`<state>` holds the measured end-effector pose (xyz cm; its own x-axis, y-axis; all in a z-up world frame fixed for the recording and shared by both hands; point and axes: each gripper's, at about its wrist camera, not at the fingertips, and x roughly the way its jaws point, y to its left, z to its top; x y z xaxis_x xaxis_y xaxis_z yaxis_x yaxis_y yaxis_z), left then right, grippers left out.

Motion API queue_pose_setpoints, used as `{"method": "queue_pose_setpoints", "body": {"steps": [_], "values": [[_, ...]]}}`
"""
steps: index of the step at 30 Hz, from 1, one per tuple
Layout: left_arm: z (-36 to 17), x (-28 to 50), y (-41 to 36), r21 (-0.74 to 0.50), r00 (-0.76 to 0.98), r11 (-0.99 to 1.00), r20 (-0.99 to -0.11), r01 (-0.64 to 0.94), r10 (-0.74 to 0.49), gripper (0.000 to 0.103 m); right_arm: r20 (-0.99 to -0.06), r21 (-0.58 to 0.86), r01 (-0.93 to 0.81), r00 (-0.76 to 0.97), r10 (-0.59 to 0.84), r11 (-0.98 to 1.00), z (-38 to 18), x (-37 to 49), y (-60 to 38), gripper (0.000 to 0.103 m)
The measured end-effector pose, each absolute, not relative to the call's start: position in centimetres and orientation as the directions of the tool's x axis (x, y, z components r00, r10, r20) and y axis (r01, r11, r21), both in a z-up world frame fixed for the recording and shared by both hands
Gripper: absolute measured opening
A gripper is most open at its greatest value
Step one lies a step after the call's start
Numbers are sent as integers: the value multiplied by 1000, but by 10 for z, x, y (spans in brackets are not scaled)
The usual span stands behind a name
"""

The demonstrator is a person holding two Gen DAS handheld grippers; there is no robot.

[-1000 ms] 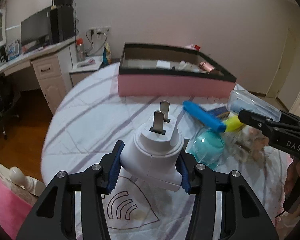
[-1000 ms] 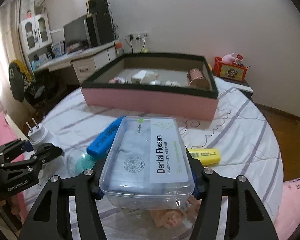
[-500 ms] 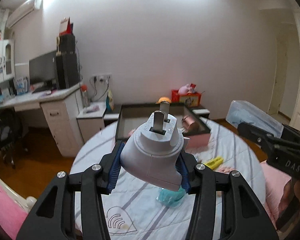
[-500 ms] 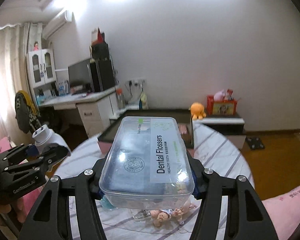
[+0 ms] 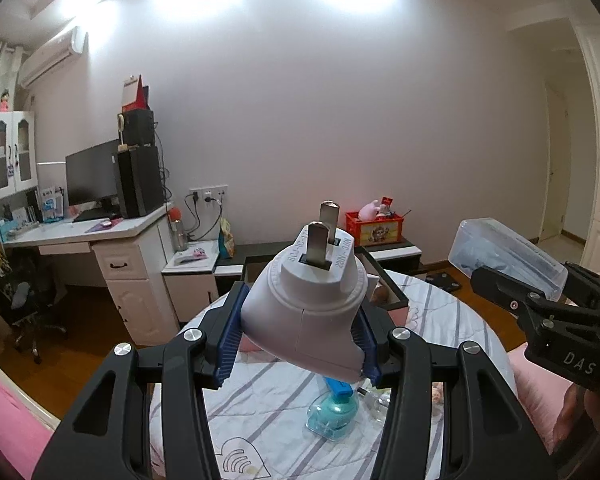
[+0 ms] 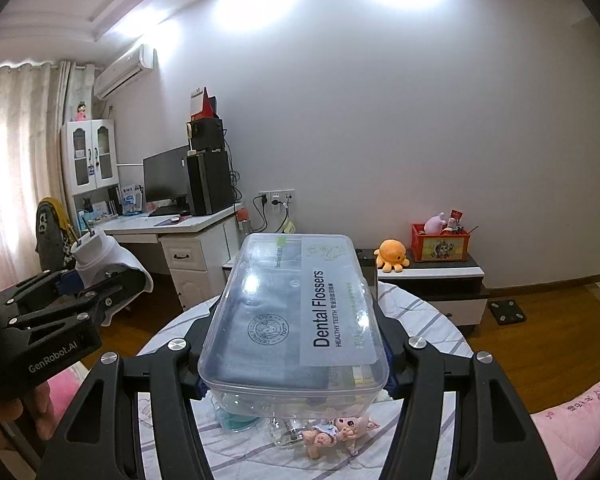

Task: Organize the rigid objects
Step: 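Carry the adapter and flossers case into the pink box and release both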

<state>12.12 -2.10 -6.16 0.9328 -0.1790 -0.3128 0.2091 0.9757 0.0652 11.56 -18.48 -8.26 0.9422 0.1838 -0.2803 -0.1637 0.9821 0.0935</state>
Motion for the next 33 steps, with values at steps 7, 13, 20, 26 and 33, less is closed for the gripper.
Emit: {"method": "queue_pose_setpoints", "body": {"steps": [7,13,20,26,33], "values": [[-63,137,-21,81,931,975,-323,208,-171,50,-292,89,-168,938,187,982,-86,129,-190,62],[-74,194,-20,72,896,968,-400,239,-192,50,-342,80,-179,919,196,981,-88,170,-195,62],[-98,301,-23,57,808,952,-546,301,-223,50,-451,42,-187,873,185,982,-99,256,-198,62],[-133,395,-27,27,680,937,-695,348,-233,50,-601,29,-200,780,177,979,-128,343,-193,62],[-175,466,-41,94,568,932,-813,349,-130,50,-758,29,-197,635,150,980,-174,415,-184,62]]}}
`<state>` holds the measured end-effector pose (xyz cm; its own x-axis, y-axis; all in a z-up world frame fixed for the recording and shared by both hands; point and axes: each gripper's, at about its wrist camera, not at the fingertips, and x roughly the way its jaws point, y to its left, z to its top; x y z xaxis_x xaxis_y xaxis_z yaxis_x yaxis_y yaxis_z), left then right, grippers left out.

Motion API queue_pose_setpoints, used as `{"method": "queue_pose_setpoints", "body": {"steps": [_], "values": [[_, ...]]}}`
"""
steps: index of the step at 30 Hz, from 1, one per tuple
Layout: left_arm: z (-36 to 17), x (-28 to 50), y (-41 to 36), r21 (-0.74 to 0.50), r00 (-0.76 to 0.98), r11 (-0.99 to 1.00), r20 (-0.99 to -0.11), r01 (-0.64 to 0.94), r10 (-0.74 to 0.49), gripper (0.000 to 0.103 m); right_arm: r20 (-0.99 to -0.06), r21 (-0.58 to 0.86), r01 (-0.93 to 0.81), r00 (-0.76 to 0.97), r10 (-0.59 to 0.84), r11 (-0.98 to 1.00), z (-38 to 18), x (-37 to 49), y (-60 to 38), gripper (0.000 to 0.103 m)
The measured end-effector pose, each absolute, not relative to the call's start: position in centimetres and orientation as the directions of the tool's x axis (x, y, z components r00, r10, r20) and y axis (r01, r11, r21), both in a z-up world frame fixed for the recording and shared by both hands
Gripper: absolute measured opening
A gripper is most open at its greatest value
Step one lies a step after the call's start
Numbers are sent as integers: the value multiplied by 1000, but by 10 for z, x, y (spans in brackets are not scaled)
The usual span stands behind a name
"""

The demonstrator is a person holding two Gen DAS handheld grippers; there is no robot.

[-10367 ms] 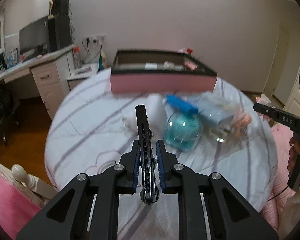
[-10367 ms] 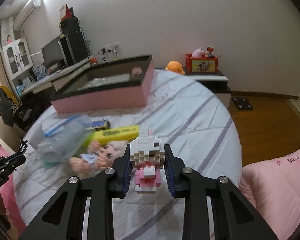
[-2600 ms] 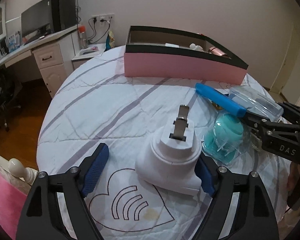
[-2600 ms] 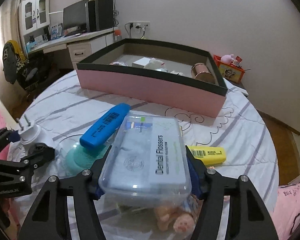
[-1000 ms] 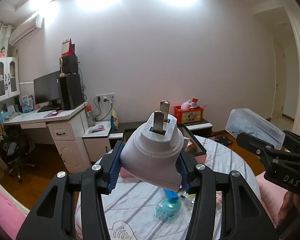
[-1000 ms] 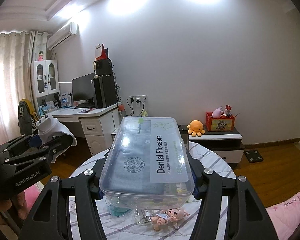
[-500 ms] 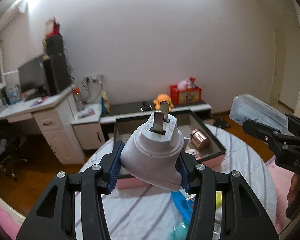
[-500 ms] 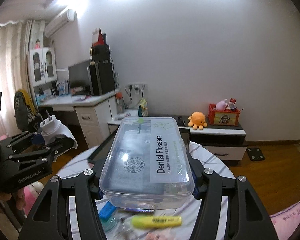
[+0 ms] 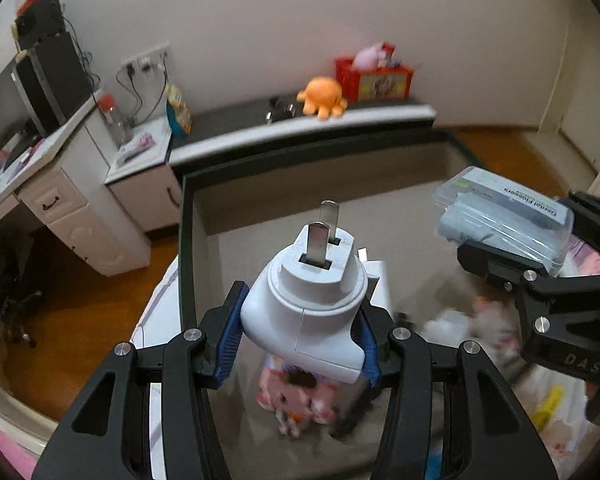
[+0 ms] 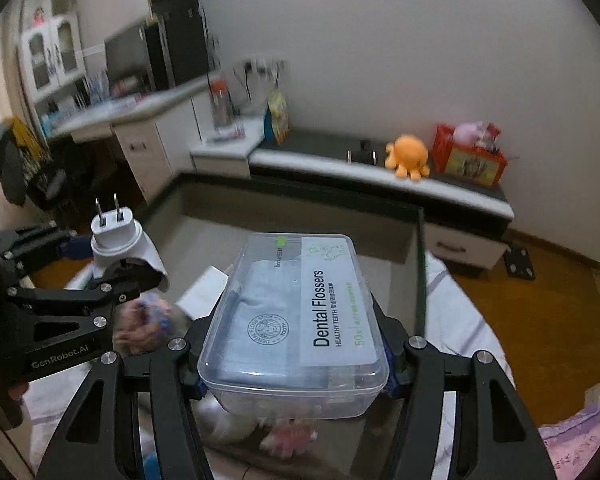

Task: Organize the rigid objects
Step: 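Carry the adapter and flossers case into the pink box and release both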

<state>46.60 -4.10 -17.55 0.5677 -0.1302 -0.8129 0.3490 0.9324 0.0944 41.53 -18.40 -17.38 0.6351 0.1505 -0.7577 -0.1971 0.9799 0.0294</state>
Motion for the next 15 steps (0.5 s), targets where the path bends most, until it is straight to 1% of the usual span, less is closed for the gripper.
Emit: {"method": "queue_pose_setpoints", "body": {"steps": [3,7,9,10,11,12,14,15], "values": [[-191,478,-40,116,540,932,-837,342,-94,51,-798,47,-201,581,158,978,-187,430,-184,62],[-194,485,-36,135,558,945,-828,298,-58,53,-817,46,-186,559,144,981,-190,441,-187,62],[-193,486,-34,135,563,950,-825,280,-48,61,-816,41,-178,562,136,983,-189,442,-187,62],[-191,483,-33,115,563,952,-824,283,-68,64,-818,52,-178,557,144,983,-190,442,-187,65],[-190,483,-33,105,560,952,-825,287,-78,66,-816,63,-177,557,153,982,-189,441,-188,69],[-189,482,-33,105,562,952,-823,286,-78,70,-809,68,-175,566,157,982,-187,436,-189,81],[-183,477,-32,120,586,955,-808,270,-64,80,-794,72,-176,585,163,982,-181,441,-189,82],[-177,470,-30,105,597,956,-798,275,-84,82,-783,73,-178,600,167,981,-176,437,-189,82]]}}
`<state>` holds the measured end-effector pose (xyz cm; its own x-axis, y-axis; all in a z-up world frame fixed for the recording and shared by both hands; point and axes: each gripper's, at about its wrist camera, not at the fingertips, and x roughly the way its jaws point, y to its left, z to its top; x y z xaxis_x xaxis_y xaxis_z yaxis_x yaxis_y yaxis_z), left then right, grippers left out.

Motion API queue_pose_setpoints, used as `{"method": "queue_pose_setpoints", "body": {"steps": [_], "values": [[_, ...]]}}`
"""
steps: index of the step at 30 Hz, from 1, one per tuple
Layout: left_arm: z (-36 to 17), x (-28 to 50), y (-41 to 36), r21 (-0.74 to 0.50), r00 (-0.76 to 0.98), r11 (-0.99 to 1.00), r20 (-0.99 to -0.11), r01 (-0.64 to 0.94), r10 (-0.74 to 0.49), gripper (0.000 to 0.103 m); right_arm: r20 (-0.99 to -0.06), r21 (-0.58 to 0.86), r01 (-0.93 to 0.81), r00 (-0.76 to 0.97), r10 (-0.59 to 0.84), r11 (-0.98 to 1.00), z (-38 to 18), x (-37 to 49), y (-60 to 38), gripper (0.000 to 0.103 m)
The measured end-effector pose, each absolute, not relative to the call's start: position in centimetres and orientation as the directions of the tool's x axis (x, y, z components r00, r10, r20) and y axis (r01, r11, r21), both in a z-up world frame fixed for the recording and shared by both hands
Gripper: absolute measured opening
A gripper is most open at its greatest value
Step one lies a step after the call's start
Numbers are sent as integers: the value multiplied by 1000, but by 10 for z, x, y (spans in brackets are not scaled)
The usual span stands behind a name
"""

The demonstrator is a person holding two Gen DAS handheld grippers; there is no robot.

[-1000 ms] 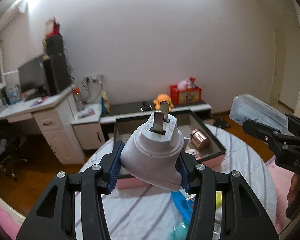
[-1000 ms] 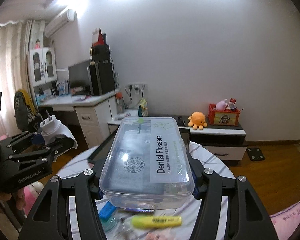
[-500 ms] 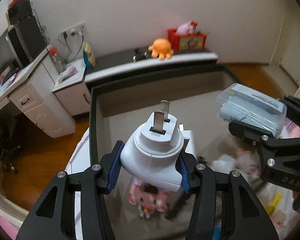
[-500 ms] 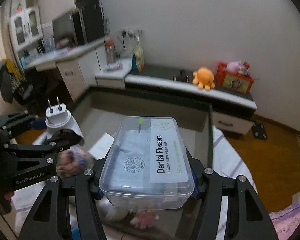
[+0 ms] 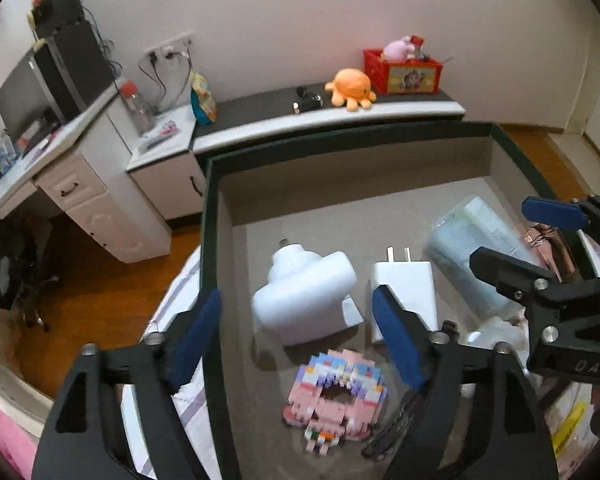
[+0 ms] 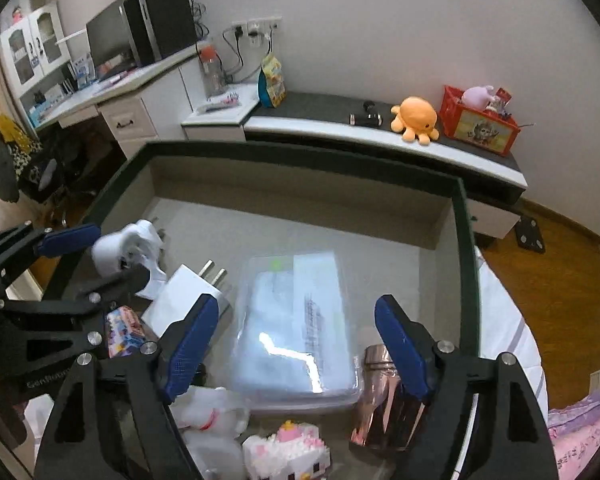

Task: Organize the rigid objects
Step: 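Carry the adapter and flossers case into the pink box and release both, then withdraw both tools from the pink box back over the table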

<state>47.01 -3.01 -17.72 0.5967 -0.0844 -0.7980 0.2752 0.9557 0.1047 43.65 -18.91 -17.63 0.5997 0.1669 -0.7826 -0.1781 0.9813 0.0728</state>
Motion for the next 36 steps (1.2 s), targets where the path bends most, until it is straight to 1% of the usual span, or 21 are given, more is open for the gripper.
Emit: {"method": "queue_pose_setpoints", "body": {"steps": [1,3,5,8,10,14,19,24,25,27,30,31,36], "values": [[-173,466,-28,96,606,958,-790,271,-93,83,-774,75,-180,610,171,981,-171,433,-189,82],[-158,446,-22,92,649,964,-755,251,-97,89,-754,84,-181,632,181,980,-160,422,-191,82],[-144,425,-19,86,684,966,-722,244,-108,93,-729,88,-178,658,185,980,-148,407,-195,82],[-119,386,-12,87,752,969,-648,230,-120,103,-678,101,-182,706,202,978,-127,376,-200,83],[-106,355,-12,99,795,971,-596,217,-117,103,-639,98,-192,740,210,976,-112,348,-202,86],[-84,288,-12,110,860,975,-497,194,-116,103,-568,92,-216,790,229,972,-92,297,-201,87],[-70,222,-15,103,898,977,-422,184,-125,103,-485,73,-213,846,221,974,-75,228,-201,89],[-61,159,-19,131,938,981,-334,142,-91,103,-395,28,-195,899,190,980,-63,169,-197,90],[-61,147,-16,135,947,984,-312,119,-72,103,-377,23,-191,907,186,981,-62,157,-196,92],[-62,124,-17,139,961,985,-270,100,-60,103,-335,12,-164,929,158,986,-61,134,-194,103],[-65,100,-15,96,962,990,-261,107,-78,103,-285,1,-134,950,129,991,-62,107,-195,103],[-66,94,-13,81,962,991,-258,108,-84,103,-283,2,-124,952,119,992,-63,103,-194,103],[-70,68,-10,68,973,995,-222,79,-62,103,-211,-2,-46,976,45,999,-74,68,-193,103]]}}
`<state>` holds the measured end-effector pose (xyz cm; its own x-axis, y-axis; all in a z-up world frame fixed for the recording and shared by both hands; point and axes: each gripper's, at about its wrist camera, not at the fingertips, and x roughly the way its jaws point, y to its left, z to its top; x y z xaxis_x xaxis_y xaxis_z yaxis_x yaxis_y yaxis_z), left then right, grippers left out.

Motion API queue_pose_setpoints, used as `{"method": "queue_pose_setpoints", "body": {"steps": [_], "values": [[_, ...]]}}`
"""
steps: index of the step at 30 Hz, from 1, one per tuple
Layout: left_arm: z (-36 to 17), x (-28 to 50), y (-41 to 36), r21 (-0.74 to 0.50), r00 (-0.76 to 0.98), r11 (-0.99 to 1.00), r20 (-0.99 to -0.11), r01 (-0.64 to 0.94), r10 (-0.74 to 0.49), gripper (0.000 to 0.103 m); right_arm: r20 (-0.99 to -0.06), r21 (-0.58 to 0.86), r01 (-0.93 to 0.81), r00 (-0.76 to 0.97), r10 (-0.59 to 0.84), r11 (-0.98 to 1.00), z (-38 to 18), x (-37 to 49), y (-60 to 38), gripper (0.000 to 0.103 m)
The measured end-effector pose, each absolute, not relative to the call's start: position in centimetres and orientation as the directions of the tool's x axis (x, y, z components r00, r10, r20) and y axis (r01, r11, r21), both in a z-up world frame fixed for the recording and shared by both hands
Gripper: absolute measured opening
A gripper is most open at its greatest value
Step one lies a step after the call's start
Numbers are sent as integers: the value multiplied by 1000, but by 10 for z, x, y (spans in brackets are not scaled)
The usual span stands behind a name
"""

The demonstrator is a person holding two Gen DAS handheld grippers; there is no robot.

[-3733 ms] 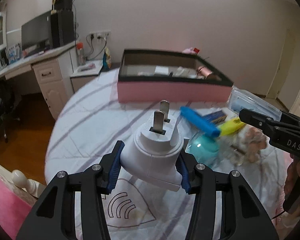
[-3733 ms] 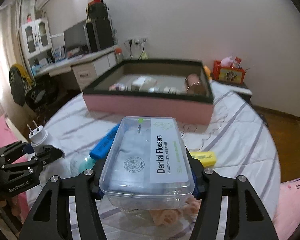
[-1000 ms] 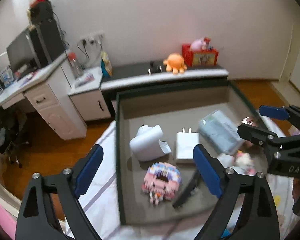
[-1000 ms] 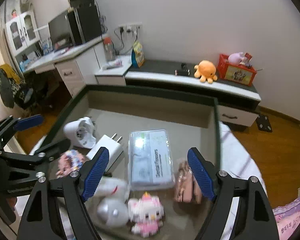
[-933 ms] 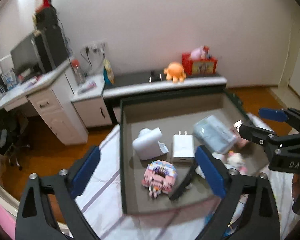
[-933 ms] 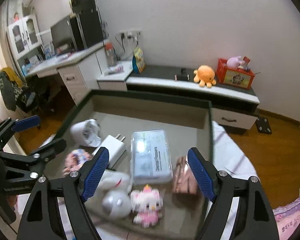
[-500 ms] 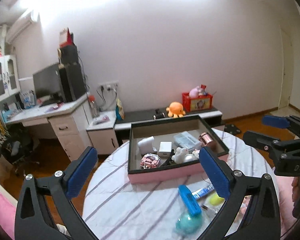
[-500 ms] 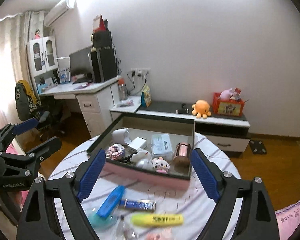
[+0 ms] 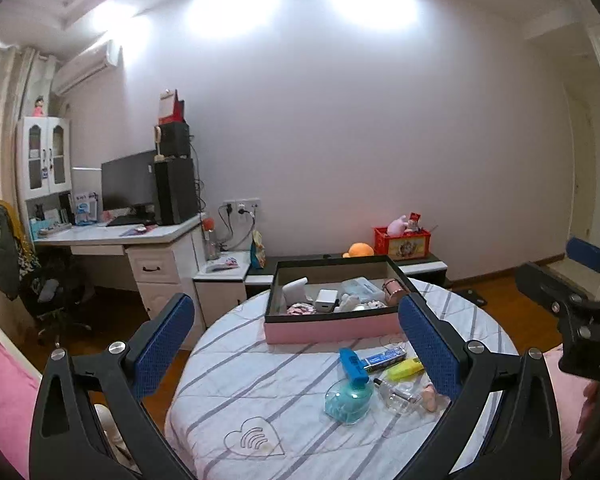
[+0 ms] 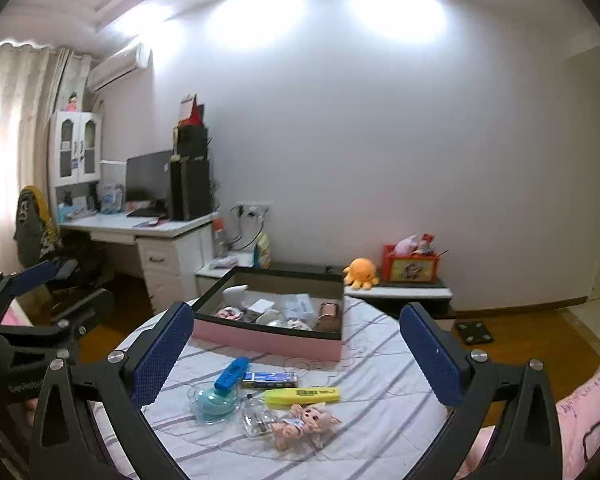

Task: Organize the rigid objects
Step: 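Withdraw both tools from the pink box back over the table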

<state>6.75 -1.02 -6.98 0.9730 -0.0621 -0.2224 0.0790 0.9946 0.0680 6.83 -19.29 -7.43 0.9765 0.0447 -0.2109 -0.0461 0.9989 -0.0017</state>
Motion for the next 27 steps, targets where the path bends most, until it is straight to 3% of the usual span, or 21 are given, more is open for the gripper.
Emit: {"method": "queue_pose_setpoints", "body": {"steps": [10,23,27], "values": [[-81,52,-8,63,976,995,-209,72,-57,103,-205,29,-5,979,11,1000,-94,43,-198,103],[-108,75,-11,99,947,992,-317,80,-45,103,-286,41,14,958,-1,999,-114,53,-207,103],[-130,91,-2,82,912,991,-405,101,-59,103,-348,46,35,937,-17,998,-130,64,-215,103]]}}
